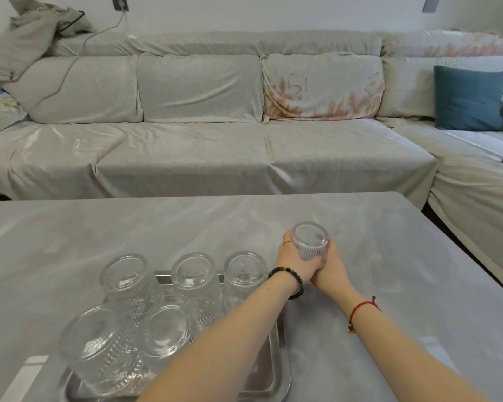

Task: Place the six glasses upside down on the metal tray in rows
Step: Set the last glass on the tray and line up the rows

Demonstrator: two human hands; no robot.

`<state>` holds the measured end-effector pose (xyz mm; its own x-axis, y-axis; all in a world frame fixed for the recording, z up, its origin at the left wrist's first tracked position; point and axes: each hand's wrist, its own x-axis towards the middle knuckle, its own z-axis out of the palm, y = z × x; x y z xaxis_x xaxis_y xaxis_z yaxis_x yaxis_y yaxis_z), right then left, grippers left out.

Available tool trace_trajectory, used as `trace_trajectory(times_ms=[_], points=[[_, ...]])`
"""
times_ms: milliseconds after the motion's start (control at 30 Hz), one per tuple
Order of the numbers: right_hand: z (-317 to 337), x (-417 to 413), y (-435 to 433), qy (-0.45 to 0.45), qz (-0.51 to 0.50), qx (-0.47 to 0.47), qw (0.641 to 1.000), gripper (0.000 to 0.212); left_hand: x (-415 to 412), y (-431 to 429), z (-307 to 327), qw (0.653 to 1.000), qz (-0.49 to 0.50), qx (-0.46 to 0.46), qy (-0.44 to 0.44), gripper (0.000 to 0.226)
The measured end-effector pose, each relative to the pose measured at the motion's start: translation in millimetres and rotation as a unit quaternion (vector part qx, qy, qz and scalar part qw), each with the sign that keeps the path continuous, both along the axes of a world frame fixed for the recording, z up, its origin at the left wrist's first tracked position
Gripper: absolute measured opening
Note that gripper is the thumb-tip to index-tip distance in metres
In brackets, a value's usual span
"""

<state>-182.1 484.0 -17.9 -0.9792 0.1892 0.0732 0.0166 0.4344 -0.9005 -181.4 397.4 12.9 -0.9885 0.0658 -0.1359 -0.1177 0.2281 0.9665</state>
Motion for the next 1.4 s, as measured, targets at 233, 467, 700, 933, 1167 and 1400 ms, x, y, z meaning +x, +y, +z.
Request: trace_trajectory(times_ms=[233, 467, 700, 933, 1167, 1400], points=[[16, 37, -6, 0.060, -0.054, -0.033, 0.996, 0.051, 32, -7, 10, 0.993, -0.023, -0.031, 0.108, 0.066], [33, 123, -41, 0.133, -0.038, -0.093, 0.986, 0.064, 127, -43, 18, 0.987, -0.008, 0.001, 0.162, 0.085], [20, 153, -84, 0.063, 0.045, -0.099, 0.992, 0.063, 175, -92, 14, 0.992, 0.032, -0.012, 0.119, 0.077], [14, 156, -105, 0.028, 0.076, -0.023, 0.996, 0.078, 191, -126, 7, 0.995, 0.020, -0.042, 0.094, 0.066], [8, 160, -107, 0.015, 0.091, -0.018, 0.996, 0.082, 209, -145, 8, 0.993, -0.035, -0.036, 0.106, 0.054], [32, 154, -93, -0.058, 0.174, -0.016, 0.983, 0.100, 218, -194, 46, 0.979, -0.024, -0.044, 0.198, 0.037]])
